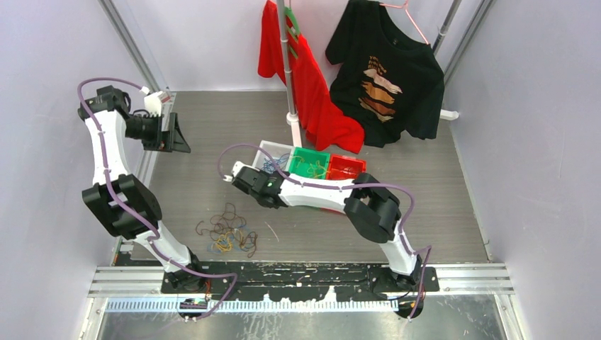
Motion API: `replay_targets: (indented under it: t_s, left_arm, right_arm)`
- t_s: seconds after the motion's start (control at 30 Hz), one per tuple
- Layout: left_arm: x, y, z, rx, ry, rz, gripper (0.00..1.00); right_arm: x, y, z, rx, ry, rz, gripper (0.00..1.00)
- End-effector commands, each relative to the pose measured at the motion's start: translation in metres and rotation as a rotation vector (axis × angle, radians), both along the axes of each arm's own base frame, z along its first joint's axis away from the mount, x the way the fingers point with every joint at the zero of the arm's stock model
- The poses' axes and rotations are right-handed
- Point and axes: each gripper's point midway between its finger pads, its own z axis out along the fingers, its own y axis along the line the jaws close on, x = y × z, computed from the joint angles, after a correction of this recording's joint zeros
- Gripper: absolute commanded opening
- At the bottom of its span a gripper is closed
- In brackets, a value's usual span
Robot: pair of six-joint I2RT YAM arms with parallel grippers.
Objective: Untangle the cables
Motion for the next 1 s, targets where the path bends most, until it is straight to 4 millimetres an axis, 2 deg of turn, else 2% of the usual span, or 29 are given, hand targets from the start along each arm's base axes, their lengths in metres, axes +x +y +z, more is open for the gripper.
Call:
replay_targets:
  t_s: [0.0, 0.13, 0.27, 0.37, 0.53, 0.77, 0.87, 0.9, 0.97]
  left_arm:
    - [-0.001, -0.004, 0.026, -0.008, -0.093, 0.006, 0.84]
    - [0.001, -0.005, 0.028, -0.014, -0.098, 0.011, 0.83]
    - [0.001, -0.006, 0.032, -0.024, -0.105, 0.016, 0.83]
    - [0.001, -0.007, 0.035, -0.025, -0.115, 0.017, 0.82]
    - [0.001, -0.008, 0.040, -0.029, -0.123, 0.022, 0.82]
    - [0.000, -0.007, 0.042, -0.018, -0.129, 0.022, 0.82]
    - [0.000, -0.007, 0.042, -0.015, -0.131, 0.020, 0.82]
    - [0.000, -0.007, 0.043, -0.017, -0.133, 0.019, 0.82]
    - [0.000, -0.008, 0.043, -0.021, -0.134, 0.018, 0.82]
  right_arm:
    - [0.023, -0.001, 0.085, 0.270, -0.154, -0.088, 0.01]
    - [0.033, -0.024, 0.091, 0.400, -0.117, -0.180, 0.01]
    - [0.036, -0.049, 0.080, 0.479, -0.056, -0.260, 0.01]
    - [0.039, -0.060, 0.070, 0.514, -0.010, -0.286, 0.01]
    - [0.043, -0.061, 0.045, 0.493, 0.109, -0.273, 0.01]
    - [0.047, -0.040, 0.014, 0.421, 0.245, -0.212, 0.01]
    - [0.045, -0.040, 0.007, 0.397, 0.277, -0.220, 0.01]
    - [0.043, -0.041, 0.007, 0.400, 0.279, -0.228, 0.05]
    - [0.042, -0.043, 0.014, 0.424, 0.269, -0.243, 0.20]
